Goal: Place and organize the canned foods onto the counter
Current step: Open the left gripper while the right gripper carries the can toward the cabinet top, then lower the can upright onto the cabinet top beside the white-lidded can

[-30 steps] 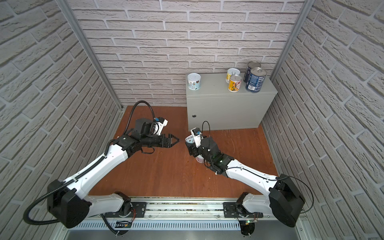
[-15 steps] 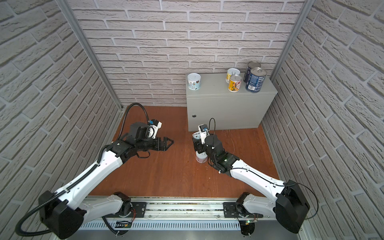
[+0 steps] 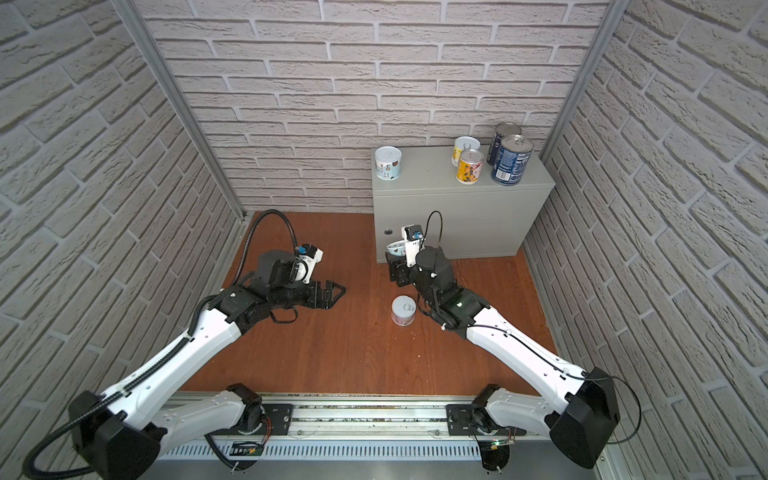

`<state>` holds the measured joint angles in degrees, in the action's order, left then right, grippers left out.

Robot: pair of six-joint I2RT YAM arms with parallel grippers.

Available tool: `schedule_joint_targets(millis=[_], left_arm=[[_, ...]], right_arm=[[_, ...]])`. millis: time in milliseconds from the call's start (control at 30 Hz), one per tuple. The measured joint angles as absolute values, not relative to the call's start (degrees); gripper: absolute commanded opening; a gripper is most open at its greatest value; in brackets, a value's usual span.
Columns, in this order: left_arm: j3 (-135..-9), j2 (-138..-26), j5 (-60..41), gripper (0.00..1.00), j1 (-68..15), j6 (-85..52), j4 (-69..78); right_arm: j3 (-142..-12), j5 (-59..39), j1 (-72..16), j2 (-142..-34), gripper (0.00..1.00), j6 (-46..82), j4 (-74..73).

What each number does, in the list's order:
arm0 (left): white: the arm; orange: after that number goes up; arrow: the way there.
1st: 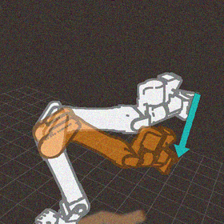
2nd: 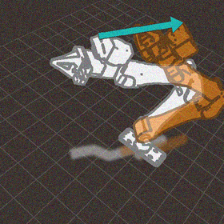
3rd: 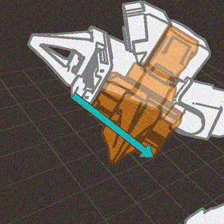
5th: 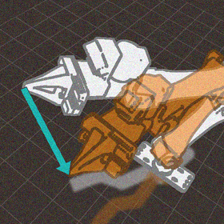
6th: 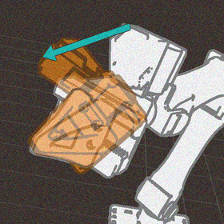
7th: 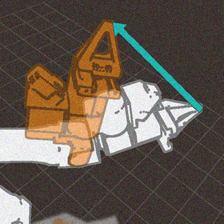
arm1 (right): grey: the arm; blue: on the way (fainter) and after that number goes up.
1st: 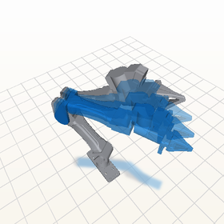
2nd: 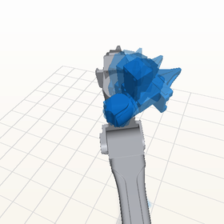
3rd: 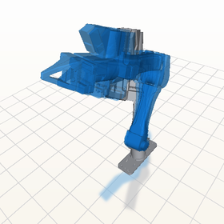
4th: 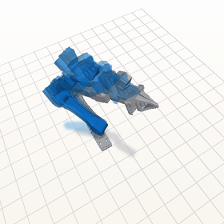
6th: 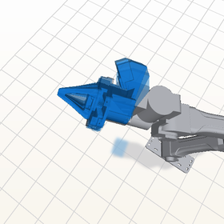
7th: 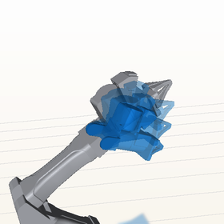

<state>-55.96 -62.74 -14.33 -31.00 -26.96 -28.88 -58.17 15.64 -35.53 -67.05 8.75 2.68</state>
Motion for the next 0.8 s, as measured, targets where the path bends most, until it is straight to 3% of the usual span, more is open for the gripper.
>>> schedule_joint_targets(millis=[800], left_arm=[[-56.0,-59.5,-9.6,0.98,-31.6,-26.6,-30.0]], right_arm=[[-81.3,10.3,-22.8,-77.5,0.61,2.2,0.6]])
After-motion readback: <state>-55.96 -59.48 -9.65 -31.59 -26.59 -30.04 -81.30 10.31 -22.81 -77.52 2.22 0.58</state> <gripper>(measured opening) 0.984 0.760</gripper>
